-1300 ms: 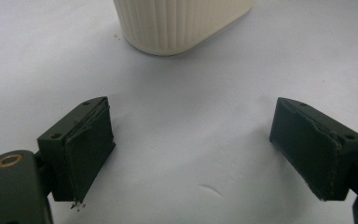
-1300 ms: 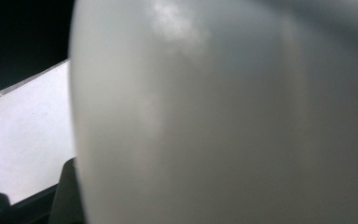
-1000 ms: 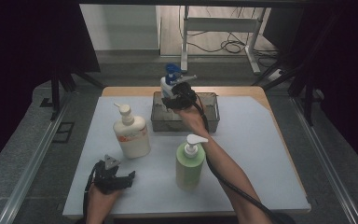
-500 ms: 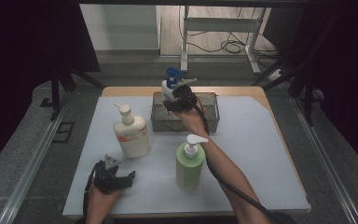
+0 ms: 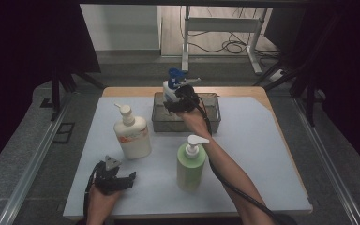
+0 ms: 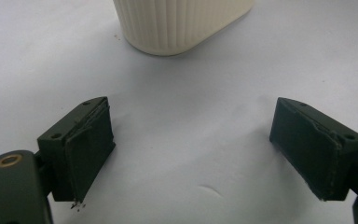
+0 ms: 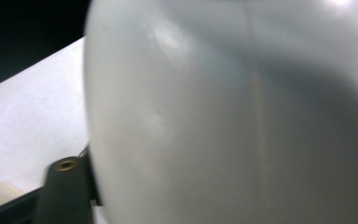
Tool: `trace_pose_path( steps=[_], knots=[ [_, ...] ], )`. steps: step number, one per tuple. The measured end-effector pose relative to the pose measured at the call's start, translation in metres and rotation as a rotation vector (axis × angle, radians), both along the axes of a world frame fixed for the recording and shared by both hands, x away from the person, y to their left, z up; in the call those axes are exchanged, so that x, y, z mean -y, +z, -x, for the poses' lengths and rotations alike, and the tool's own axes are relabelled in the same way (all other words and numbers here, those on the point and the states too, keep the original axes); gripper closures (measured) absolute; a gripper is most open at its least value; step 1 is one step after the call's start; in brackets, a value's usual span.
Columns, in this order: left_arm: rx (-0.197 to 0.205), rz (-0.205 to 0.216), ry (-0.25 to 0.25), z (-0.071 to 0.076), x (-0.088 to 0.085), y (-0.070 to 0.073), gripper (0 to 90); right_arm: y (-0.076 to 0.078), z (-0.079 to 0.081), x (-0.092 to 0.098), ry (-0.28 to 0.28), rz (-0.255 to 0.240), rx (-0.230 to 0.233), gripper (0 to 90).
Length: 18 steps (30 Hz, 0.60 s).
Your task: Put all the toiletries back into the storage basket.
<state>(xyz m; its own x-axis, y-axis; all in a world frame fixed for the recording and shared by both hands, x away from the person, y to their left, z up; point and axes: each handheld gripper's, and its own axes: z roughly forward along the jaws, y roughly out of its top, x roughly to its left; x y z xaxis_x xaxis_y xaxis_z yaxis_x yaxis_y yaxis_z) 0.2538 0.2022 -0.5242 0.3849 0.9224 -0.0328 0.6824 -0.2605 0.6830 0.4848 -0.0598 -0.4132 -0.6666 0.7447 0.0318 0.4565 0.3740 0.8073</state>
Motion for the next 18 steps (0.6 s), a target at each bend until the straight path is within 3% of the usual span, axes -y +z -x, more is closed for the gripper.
trace_pose_path(
  steps=[6, 18],
  knots=[
    [0.001, 0.000, 0.000, 0.000, 0.000, 0.000, 12.8, 0.004, 0.006, 0.006, 0.012, 0.017, 0.022, 23.3],
    [0.002, -0.002, 0.001, 0.000, 0.000, 0.000, 12.8, 0.001, 0.019, 0.031, 0.052, 0.002, 0.000, 30.0]
  ],
)
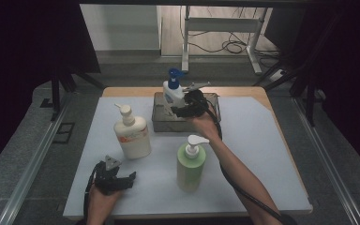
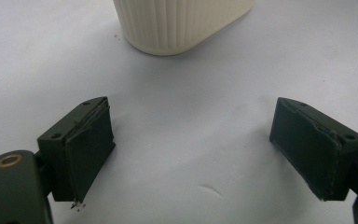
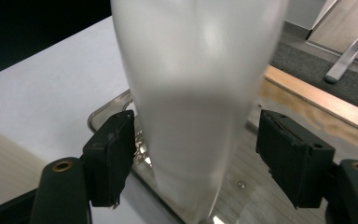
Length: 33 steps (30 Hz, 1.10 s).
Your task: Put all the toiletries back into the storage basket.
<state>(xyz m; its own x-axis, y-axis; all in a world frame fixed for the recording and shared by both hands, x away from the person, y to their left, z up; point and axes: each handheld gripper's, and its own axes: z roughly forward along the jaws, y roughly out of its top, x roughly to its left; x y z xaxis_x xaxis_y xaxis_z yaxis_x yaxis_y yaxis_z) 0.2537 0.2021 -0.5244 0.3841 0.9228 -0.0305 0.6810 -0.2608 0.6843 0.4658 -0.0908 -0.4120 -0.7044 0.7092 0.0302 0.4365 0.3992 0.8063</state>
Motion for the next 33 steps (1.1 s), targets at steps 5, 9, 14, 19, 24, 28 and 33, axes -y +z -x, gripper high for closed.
trace_pose_path(
  steps=[5, 9, 14, 19, 24, 28, 33],
  knots=[
    [0.000, 0.002, -0.001, 0.000, 0.000, 0.000, 12.8, -0.001, 0.003, 0.009, 0.016, 0.009, -0.010, 33.2],
    [-0.001, 0.002, -0.001, 0.000, 0.000, 0.000, 12.8, -0.005, 0.005, 0.019, 0.029, 0.030, -0.051, 40.2],
    [0.001, 0.000, -0.001, 0.000, 0.000, 0.000, 12.8, -0.009, 0.004, 0.028, 0.021, 0.045, -0.076, 47.2],
    [-0.001, 0.002, -0.001, 0.000, 0.000, 0.000, 12.8, -0.013, -0.001, 0.036, 0.002, 0.024, -0.107, 62.4],
    [0.001, 0.001, 0.000, 0.000, 0.000, 0.000, 12.8, -0.017, -0.007, 0.031, -0.008, 0.037, -0.105, 78.5],
    [0.000, 0.002, -0.001, 0.000, 0.000, 0.000, 12.8, -0.025, -0.012, 0.024, -0.025, 0.060, -0.119, 89.2],
    [-0.001, 0.001, -0.001, 0.000, 0.000, 0.000, 12.8, -0.031, -0.017, 0.019, -0.041, 0.082, -0.138, 89.4]
  ],
)
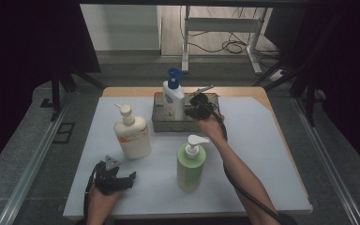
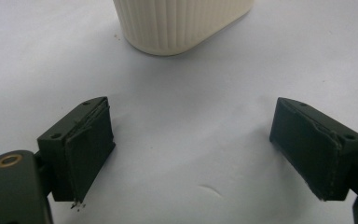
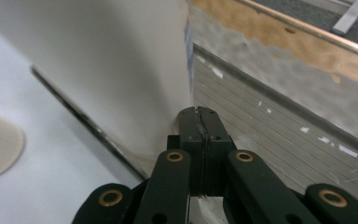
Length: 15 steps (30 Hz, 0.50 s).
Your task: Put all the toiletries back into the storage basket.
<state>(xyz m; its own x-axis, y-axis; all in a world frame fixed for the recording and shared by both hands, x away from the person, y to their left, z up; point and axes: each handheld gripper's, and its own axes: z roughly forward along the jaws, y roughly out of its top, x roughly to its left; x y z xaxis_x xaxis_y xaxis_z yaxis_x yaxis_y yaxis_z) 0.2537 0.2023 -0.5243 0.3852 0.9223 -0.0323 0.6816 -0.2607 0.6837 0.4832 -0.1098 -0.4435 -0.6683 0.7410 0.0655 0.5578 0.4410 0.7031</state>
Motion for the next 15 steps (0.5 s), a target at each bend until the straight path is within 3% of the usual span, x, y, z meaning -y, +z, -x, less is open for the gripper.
trace_pose_path(
  steps=[15],
  knots=[
    [0.000, 0.000, 0.001, 0.0000, 0.0001, 0.0000, 12.8, -0.0105, -0.0084, -0.0093, -0.019, 0.008, -0.040, 87.7]
  ],
)
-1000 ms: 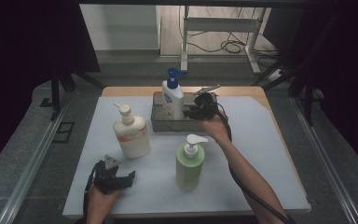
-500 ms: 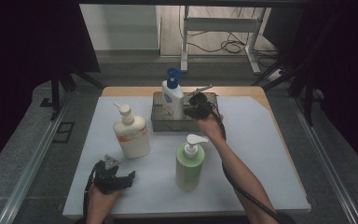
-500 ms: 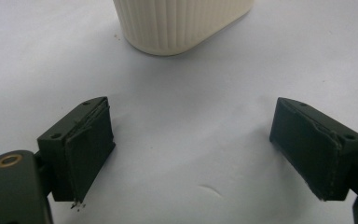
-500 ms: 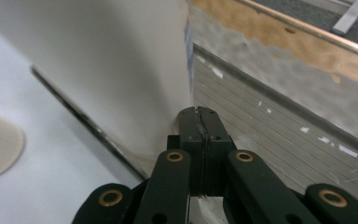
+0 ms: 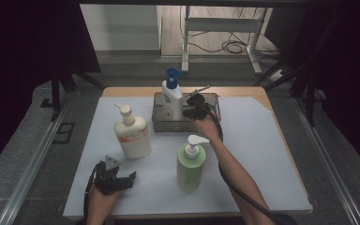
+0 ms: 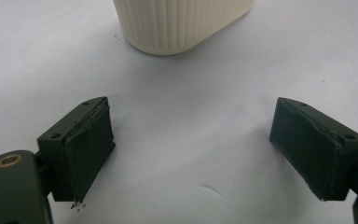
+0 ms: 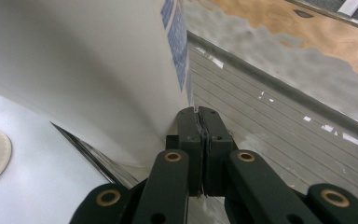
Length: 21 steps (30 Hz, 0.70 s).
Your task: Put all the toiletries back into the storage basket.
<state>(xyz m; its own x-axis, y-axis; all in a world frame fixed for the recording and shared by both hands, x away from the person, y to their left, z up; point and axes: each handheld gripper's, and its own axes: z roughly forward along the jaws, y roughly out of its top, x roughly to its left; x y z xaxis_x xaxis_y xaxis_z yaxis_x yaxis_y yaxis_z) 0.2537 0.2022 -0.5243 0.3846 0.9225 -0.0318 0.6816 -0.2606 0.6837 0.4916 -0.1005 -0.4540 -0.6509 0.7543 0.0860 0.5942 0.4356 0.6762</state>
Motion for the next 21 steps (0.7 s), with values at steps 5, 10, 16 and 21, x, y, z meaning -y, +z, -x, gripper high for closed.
trace_pose_path(
  steps=[5, 10, 16, 21],
  knots=[
    [0.000, 0.000, 0.000, 0.000, 0.000, 0.000, 12.8, -0.001, -0.001, -0.004, 0.002, 0.005, -0.002, 86.7],
    [-0.001, 0.000, 0.000, 0.000, 0.000, 0.000, 12.8, -0.002, -0.001, -0.007, 0.002, 0.004, -0.005, 86.3],
    [0.000, 0.000, 0.000, 0.000, 0.000, 0.000, 12.8, -0.002, 0.000, -0.013, 0.014, -0.006, -0.011, 85.3],
    [-0.001, 0.000, 0.000, 0.000, 0.000, 0.000, 12.8, -0.003, 0.001, -0.018, 0.020, -0.006, -0.010, 84.7]
  ],
)
